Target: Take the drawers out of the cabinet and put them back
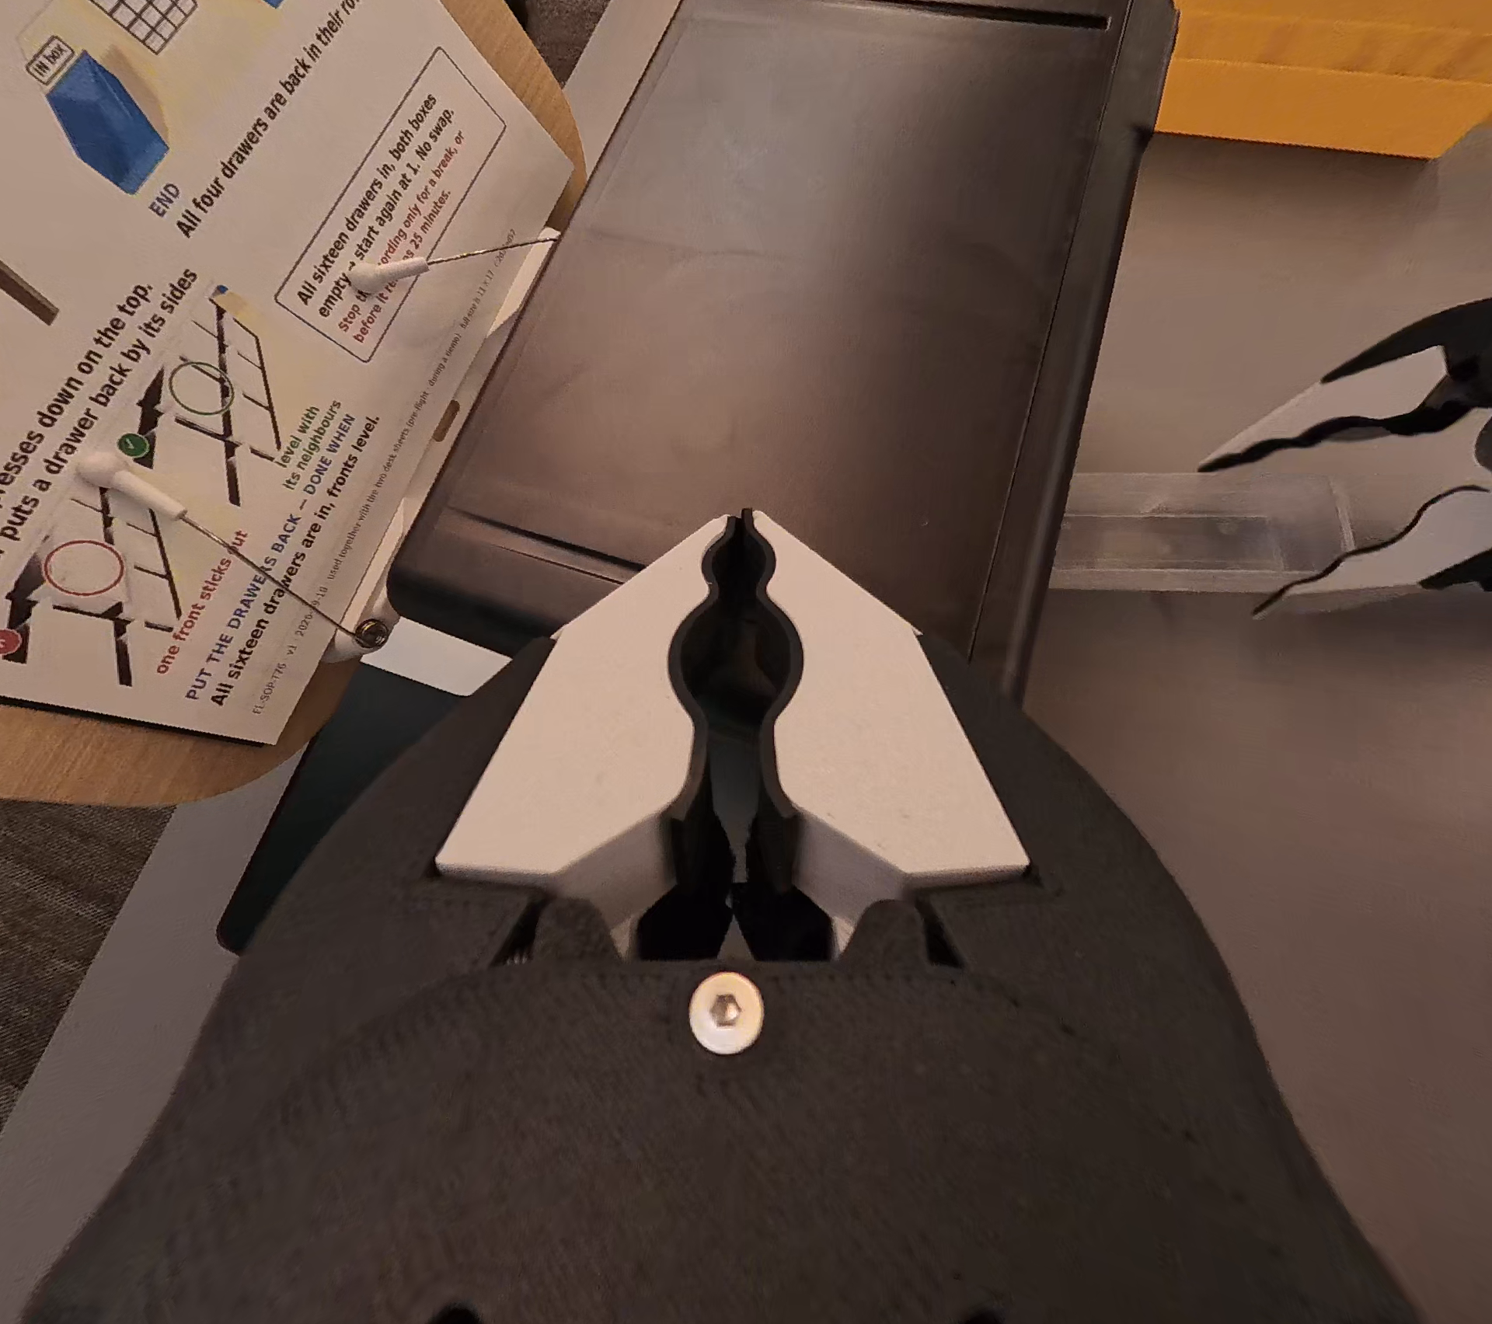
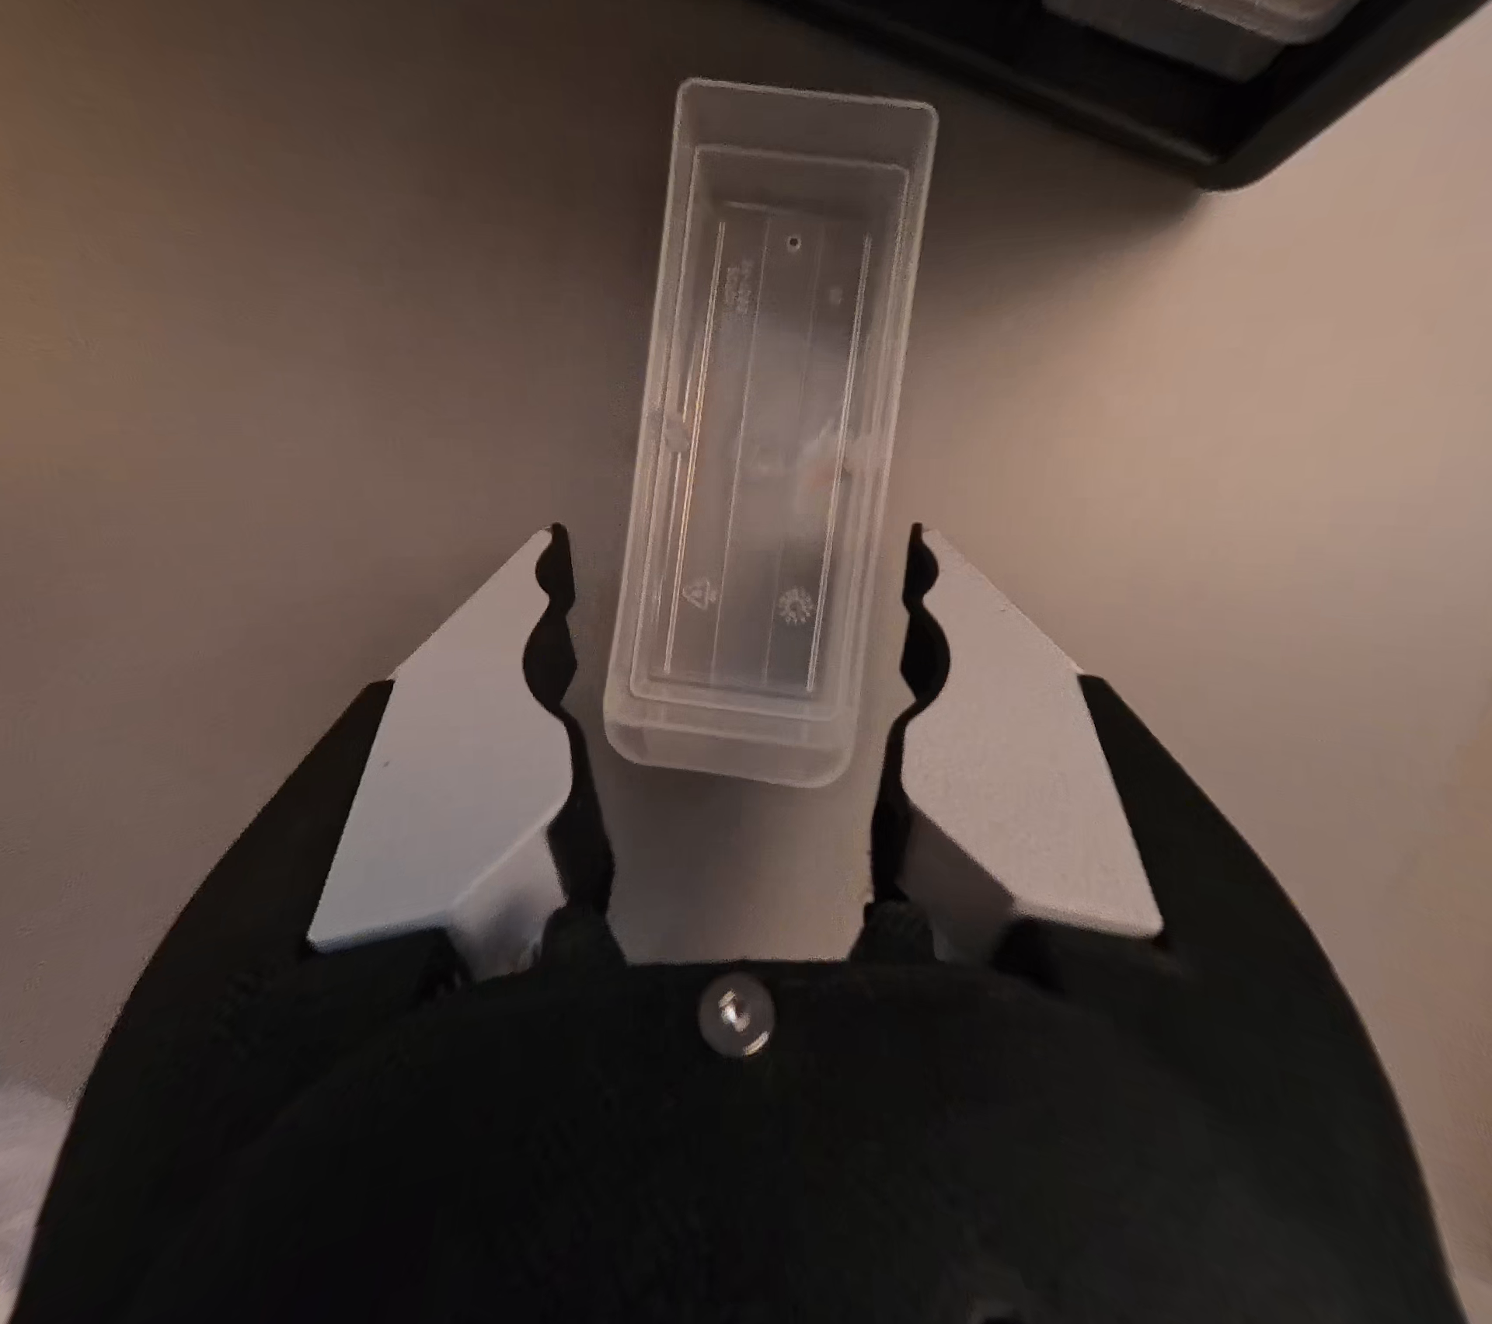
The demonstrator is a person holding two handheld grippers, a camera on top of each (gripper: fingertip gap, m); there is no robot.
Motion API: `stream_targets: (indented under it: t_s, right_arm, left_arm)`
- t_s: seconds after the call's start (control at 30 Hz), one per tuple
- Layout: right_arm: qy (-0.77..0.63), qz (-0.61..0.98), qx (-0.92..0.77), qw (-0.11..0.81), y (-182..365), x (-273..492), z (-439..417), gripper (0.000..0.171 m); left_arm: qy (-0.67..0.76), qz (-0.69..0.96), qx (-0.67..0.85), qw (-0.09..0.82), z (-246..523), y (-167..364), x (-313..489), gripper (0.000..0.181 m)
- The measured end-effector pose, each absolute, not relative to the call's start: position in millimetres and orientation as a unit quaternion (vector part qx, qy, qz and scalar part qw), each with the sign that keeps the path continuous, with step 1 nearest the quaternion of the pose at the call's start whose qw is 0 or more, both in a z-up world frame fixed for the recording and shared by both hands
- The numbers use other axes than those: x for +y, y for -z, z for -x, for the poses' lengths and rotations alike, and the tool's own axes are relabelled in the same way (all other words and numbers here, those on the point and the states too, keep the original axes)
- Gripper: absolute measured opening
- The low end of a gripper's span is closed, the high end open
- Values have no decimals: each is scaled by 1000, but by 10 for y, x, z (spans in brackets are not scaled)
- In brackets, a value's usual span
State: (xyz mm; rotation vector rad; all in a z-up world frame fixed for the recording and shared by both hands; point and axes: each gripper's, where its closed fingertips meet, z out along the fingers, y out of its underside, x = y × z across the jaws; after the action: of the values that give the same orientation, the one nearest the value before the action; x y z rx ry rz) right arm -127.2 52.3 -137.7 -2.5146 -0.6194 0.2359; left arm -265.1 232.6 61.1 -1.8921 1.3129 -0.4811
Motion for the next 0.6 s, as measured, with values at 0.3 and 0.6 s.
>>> stream_targets:
  t_s: [0.3,0.6]
  right_arm:
    - [-84,936,-234,247,1381,562,1308,57]
    - [-79,937,-213,266,966,730,1312,57]
  left_arm:
    - [199,742,512,384,2651,-612,2324,0]
    - [204,743,511,382,2651,-612,2324,0]
